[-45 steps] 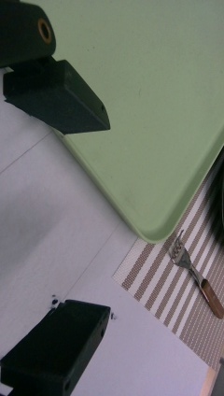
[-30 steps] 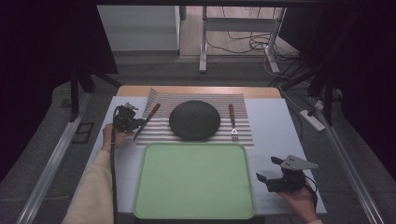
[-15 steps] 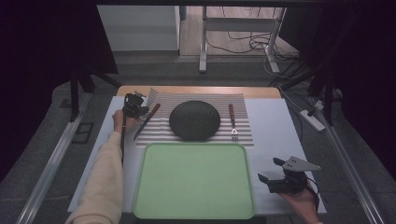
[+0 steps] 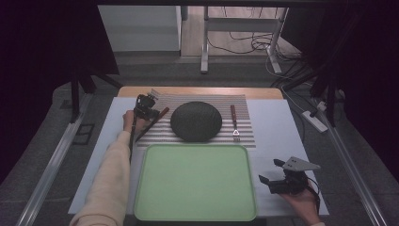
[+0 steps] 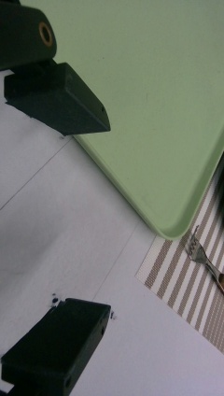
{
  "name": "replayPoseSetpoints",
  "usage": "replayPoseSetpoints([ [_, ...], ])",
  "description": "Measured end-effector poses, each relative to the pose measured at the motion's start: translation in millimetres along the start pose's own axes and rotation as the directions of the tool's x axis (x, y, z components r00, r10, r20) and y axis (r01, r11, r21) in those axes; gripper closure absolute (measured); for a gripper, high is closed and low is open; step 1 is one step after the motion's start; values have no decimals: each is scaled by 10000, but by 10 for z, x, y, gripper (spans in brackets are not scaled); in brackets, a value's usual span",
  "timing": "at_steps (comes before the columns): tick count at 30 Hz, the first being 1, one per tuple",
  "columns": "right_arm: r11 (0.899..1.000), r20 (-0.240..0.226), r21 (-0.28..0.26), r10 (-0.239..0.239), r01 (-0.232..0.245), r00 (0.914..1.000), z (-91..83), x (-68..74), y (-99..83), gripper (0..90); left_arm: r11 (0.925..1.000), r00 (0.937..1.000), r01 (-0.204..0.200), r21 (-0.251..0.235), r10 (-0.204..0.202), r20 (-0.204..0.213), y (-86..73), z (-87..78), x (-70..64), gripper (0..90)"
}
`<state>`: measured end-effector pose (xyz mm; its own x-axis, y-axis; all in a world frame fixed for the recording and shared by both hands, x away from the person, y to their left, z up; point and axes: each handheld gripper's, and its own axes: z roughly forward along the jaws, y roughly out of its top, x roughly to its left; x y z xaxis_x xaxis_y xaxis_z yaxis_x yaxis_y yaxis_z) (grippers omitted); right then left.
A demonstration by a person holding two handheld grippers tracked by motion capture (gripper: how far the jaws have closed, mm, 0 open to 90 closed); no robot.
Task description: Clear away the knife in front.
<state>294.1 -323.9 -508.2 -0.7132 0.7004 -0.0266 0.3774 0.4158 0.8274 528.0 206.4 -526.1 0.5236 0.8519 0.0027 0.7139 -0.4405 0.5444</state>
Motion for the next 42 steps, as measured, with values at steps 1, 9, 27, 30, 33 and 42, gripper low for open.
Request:
replayPoseSetpoints([
  [1,10000,0,0,0,0,10000,0,0,0,110,9999,10000,-100,65,100,2,13,2,-31,885],
  [9,9998,-190,168,-76,79,9998,41,-7,8,110,9992,9990,-358,150,362,-244,66,-106,-92,723],
  [27,9997,-105,195,-168,170,9998,42,8,13,111,9755,9856,-1522,1589,1379,975,90,-337,-132,251],
  [30,9996,-106,198,-187,189,9998,41,9,12,111,9706,9856,-1546,1842,1387,964,86,-265,-132,259],
  [33,9996,-97,197,-197,199,9998,39,12,11,111,9671,9857,-1564,2007,1400,939,84,-228,-134,264],
  [42,9996,-70,202,-202,203,9998,36,15,11,116,9488,9820,-1731,2642,1456,1207,68,-157,-137,437],
])
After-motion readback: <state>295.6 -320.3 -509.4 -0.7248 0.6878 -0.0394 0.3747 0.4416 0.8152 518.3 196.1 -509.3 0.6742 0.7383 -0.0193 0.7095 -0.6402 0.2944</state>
